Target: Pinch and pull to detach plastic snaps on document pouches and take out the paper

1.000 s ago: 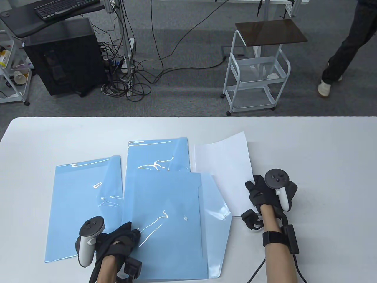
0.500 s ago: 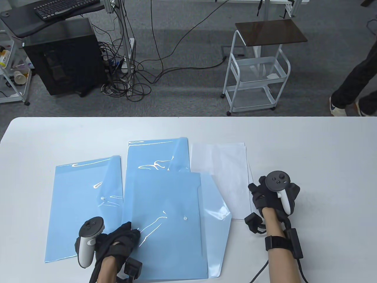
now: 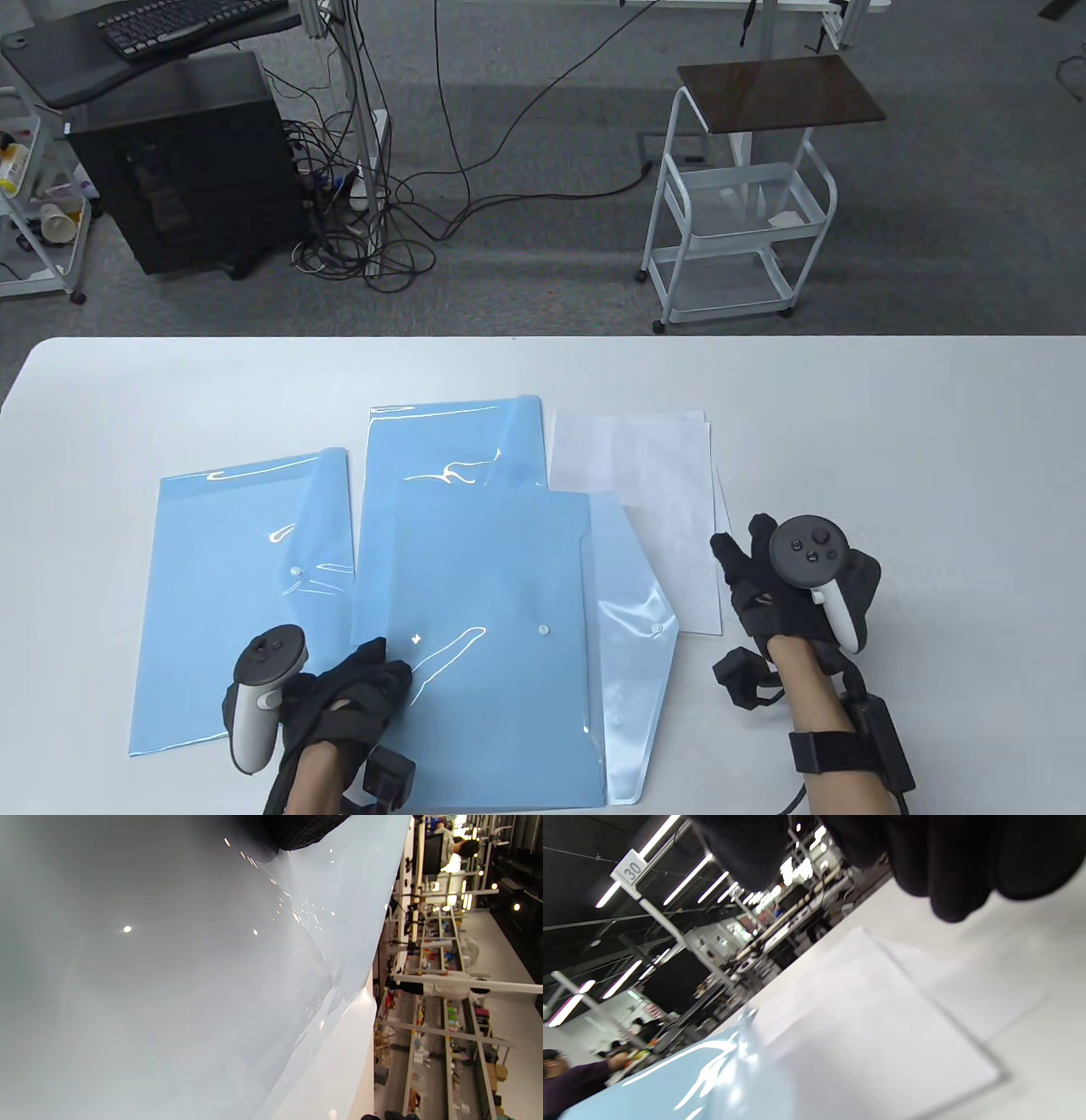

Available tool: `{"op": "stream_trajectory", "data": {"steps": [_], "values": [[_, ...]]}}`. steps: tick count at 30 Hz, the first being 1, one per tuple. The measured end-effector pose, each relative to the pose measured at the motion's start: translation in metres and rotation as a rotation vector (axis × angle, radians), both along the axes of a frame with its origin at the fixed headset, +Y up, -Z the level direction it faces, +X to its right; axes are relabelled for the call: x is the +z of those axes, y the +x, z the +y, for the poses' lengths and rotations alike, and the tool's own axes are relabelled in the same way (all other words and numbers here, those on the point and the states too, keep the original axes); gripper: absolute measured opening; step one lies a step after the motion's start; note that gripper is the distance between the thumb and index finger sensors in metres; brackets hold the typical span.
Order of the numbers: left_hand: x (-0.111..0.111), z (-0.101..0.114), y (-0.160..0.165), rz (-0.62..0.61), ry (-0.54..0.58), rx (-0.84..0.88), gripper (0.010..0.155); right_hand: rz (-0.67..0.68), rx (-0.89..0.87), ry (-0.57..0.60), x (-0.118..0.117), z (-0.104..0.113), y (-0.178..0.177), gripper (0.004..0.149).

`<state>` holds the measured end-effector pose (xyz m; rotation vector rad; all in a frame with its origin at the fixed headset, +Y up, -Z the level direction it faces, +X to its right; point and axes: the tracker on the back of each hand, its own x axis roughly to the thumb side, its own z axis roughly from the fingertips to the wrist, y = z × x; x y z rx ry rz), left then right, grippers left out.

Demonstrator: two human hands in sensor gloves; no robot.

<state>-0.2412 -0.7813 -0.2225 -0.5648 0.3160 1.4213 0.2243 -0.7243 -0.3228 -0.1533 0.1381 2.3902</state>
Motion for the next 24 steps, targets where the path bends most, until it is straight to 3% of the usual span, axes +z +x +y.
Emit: {"op": "stream_trajectory", "data": {"steps": [6,14,18,24], "values": [[0.001,-0.001,0.001,-0.007,0.012,0.010,0.048,0.136,-0.202,-0.133,0.020,-0.012,-0.019,0.078],[0.001,-0.003,0.002,-0.009,0.008,-0.012,0.048,0.174,-0.377,-0.202,0.032,-0.025,-0.032,0.072],[0.001,-0.005,0.004,-0.013,0.000,-0.034,0.048,0.233,-0.417,-0.204,0.034,-0.022,-0.042,0.061],[-0.001,-0.008,0.006,-0.023,-0.007,-0.066,0.048,0.405,-0.373,-0.186,0.039,-0.015,-0.078,0.057]]}}
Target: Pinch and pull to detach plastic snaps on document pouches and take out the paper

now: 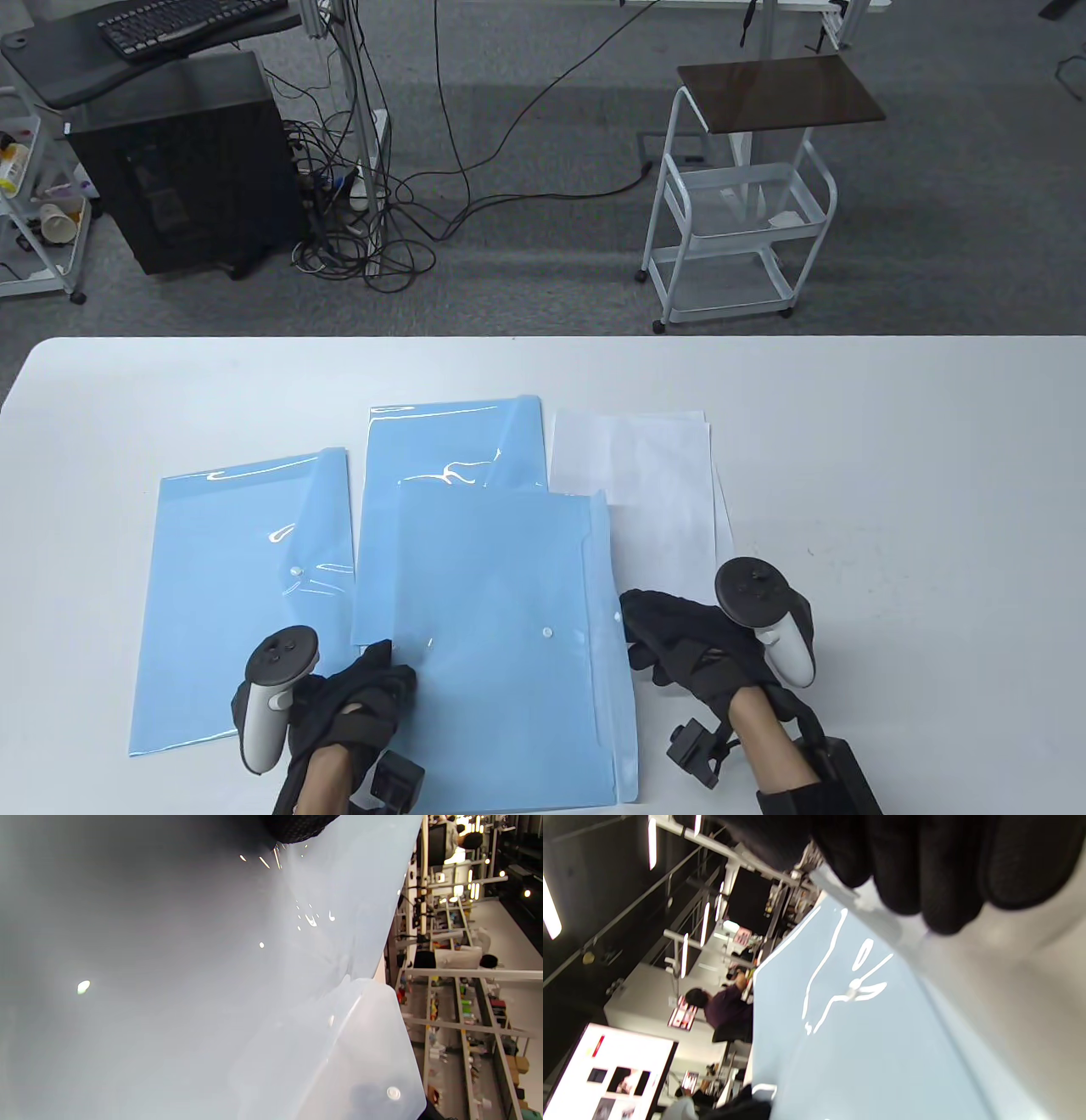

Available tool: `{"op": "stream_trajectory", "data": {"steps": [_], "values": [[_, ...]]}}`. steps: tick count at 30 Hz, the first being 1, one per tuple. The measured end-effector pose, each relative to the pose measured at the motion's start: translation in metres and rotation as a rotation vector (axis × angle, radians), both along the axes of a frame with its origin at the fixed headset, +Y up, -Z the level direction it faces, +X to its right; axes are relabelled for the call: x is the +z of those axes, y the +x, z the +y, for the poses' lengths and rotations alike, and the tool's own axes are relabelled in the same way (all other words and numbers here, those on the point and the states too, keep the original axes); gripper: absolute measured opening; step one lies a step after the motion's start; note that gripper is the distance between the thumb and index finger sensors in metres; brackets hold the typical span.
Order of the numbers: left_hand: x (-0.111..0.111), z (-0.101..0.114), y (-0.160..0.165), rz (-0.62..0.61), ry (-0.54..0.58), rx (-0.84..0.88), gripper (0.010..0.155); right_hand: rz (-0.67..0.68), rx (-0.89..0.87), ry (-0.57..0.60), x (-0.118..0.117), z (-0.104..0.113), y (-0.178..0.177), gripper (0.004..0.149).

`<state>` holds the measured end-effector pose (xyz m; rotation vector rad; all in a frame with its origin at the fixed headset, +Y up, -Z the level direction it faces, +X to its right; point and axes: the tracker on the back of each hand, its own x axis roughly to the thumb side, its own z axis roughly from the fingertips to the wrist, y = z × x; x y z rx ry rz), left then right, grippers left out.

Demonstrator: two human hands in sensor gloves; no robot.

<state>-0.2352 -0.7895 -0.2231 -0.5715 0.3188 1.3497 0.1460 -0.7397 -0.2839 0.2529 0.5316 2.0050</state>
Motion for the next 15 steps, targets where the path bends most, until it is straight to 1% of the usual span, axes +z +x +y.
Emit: {"op": "stream_trajectory", "data": {"steps": [3,5,9,15], "values": [[0.000,-0.001,0.000,-0.003,-0.002,-0.020,0.048,0.079,0.082,0.057,0.002,0.002,-0.019,0.057],[-0.001,-0.002,0.001,-0.004,-0.006,-0.028,0.048,0.139,0.182,0.111,0.004,0.003,-0.033,0.058],[-0.001,-0.002,0.001,-0.008,-0.010,-0.048,0.049,0.200,0.342,0.182,0.007,0.000,-0.055,0.059],[-0.002,-0.002,0.002,-0.016,-0.013,-0.065,0.049,0.299,0.558,0.233,0.013,-0.012,-0.082,0.060]]}}
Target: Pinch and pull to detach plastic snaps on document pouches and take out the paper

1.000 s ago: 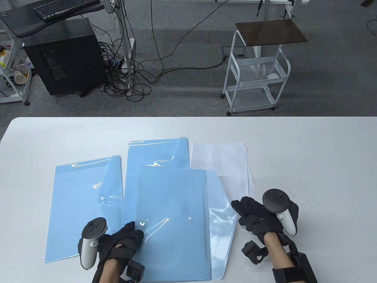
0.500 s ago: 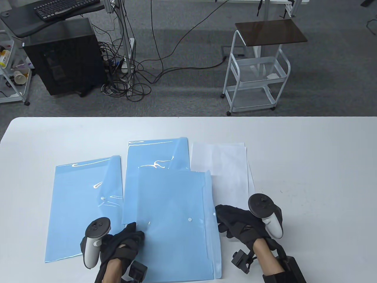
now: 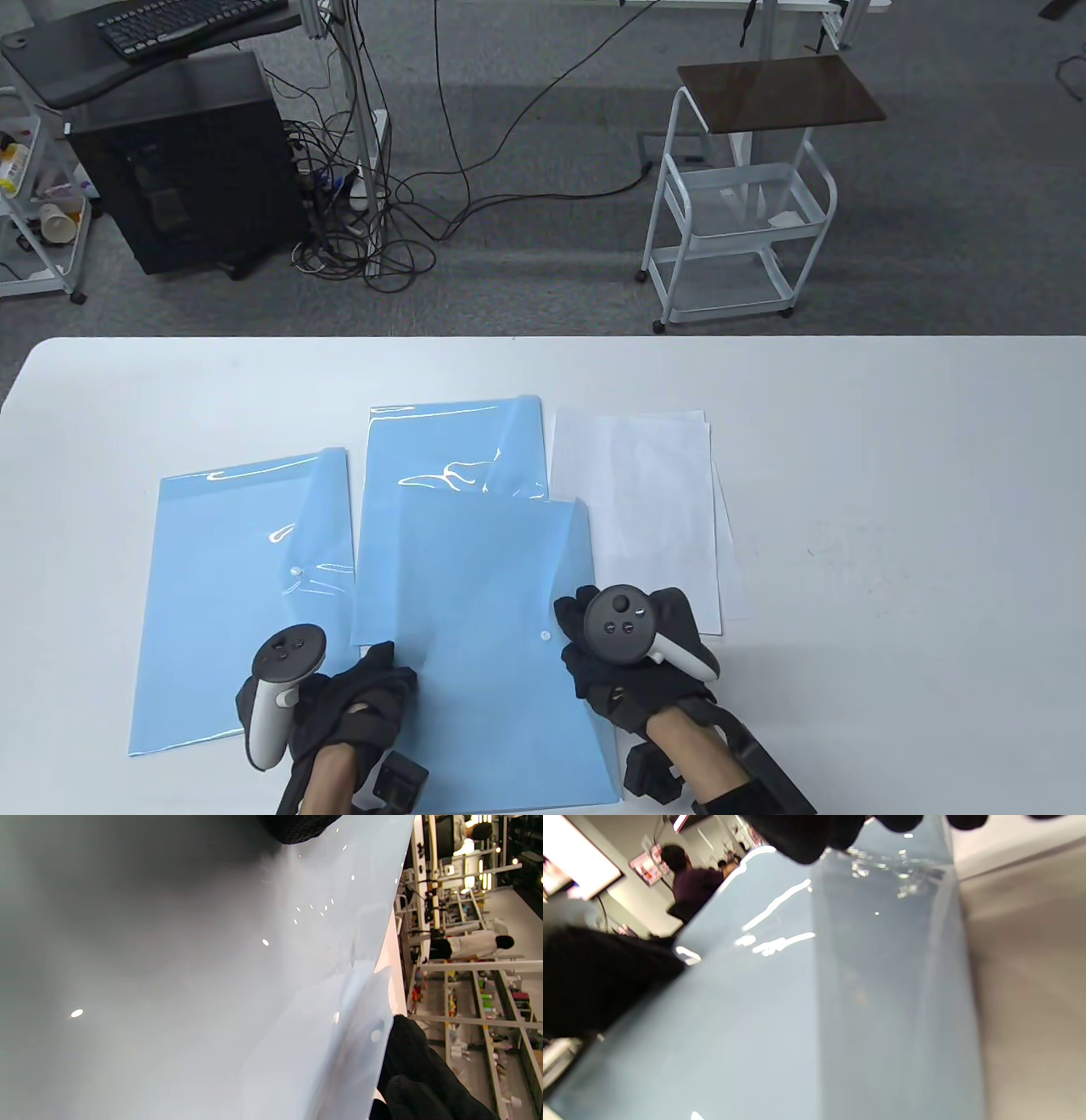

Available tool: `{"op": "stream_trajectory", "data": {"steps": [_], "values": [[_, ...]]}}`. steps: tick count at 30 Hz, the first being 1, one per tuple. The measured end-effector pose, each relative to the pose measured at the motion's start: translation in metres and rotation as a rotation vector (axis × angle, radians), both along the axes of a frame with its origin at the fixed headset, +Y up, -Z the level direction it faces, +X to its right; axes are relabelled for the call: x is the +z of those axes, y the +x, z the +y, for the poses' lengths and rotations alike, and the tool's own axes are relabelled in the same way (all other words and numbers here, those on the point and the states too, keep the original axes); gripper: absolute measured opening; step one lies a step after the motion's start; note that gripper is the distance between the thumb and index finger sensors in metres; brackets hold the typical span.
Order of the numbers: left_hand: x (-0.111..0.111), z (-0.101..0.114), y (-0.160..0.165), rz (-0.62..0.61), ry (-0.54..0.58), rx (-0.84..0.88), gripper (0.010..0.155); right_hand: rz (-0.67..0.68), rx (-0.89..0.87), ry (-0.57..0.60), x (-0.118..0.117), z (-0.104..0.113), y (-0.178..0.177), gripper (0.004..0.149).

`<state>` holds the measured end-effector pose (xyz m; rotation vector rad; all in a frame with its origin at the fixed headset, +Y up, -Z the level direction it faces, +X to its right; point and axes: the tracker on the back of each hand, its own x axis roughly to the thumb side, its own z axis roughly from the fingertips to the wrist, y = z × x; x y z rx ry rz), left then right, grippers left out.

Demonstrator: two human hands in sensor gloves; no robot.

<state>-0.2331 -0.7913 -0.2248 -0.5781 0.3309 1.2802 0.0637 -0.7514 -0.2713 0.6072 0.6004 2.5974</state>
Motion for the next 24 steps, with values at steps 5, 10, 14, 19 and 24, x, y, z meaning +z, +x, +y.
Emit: {"op": "stream_trajectory", "data": {"steps": [5,10,14,19,24], "values": [[-0.001,0.000,0.000,-0.004,-0.002,-0.010,0.049,0.064,0.150,0.022,0.004,-0.012,-0.016,0.061],[-0.001,0.000,0.000,-0.007,-0.006,-0.026,0.049,0.092,0.222,0.014,0.007,-0.025,-0.025,0.061],[-0.001,-0.001,0.001,-0.011,-0.015,-0.041,0.049,0.115,0.274,0.050,0.010,-0.030,-0.029,0.062],[-0.002,-0.003,0.002,-0.014,-0.024,-0.054,0.050,0.136,0.363,0.080,0.013,-0.030,-0.038,0.061],[-0.001,-0.002,0.002,-0.015,-0.026,-0.050,0.050,0.178,0.473,0.128,0.016,-0.029,-0.050,0.061]]}}
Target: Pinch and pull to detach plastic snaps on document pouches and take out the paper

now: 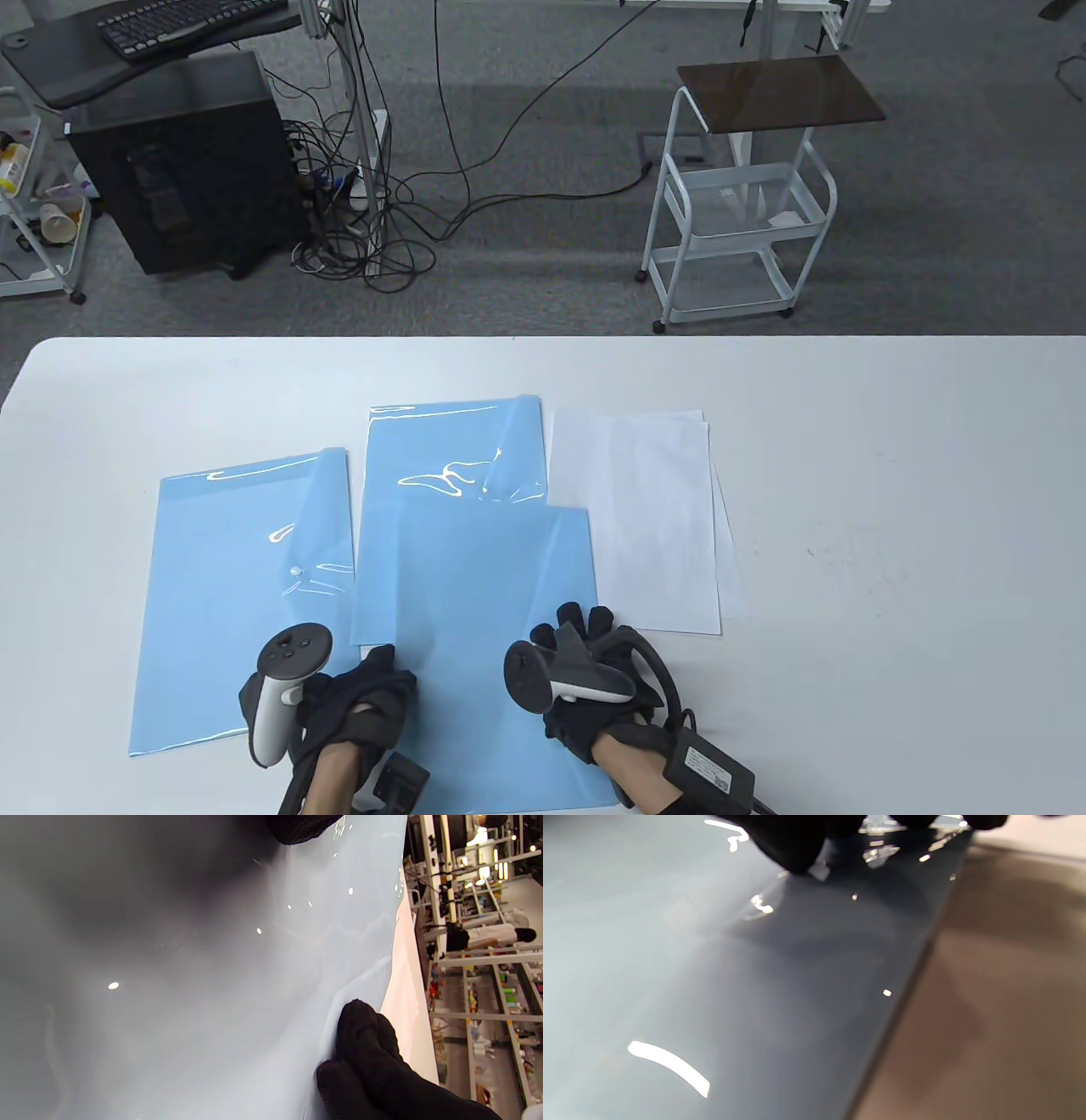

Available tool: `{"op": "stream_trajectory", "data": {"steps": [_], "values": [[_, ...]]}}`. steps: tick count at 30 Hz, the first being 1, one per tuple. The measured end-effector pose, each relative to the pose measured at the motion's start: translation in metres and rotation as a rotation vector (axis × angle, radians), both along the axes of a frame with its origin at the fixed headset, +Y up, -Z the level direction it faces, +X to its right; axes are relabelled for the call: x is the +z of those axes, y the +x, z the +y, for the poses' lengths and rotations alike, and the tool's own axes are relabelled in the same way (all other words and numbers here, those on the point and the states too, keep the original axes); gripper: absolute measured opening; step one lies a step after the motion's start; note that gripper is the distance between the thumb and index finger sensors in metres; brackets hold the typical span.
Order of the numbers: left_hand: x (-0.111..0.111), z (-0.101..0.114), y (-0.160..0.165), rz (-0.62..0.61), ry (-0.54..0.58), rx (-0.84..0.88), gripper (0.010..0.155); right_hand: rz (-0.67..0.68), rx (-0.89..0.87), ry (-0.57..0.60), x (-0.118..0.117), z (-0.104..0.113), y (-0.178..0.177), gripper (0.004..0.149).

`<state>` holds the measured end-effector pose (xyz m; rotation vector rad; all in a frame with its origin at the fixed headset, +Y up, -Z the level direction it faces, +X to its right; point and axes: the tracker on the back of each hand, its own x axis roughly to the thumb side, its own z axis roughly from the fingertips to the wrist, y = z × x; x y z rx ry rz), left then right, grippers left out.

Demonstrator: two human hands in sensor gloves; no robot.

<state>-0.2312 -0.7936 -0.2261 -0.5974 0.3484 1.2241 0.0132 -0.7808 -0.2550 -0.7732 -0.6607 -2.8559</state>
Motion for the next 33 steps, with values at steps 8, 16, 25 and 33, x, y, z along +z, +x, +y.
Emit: {"op": "stream_trajectory", "data": {"steps": [8,16,25,33], "values": [[0.000,0.000,0.001,-0.005,-0.004,-0.017,0.053,-0.067,-0.131,-0.063,-0.005,0.006,0.015,0.067],[0.000,0.001,0.002,-0.009,-0.003,-0.031,0.053,-0.158,-0.303,0.123,-0.006,0.049,0.060,0.069],[0.000,0.001,0.002,-0.010,-0.001,-0.044,0.053,-0.280,-0.414,0.324,0.002,0.079,0.124,0.079],[0.000,0.001,0.003,-0.005,-0.003,-0.048,0.053,-0.393,-0.463,0.478,0.001,0.073,0.168,0.084]]}}
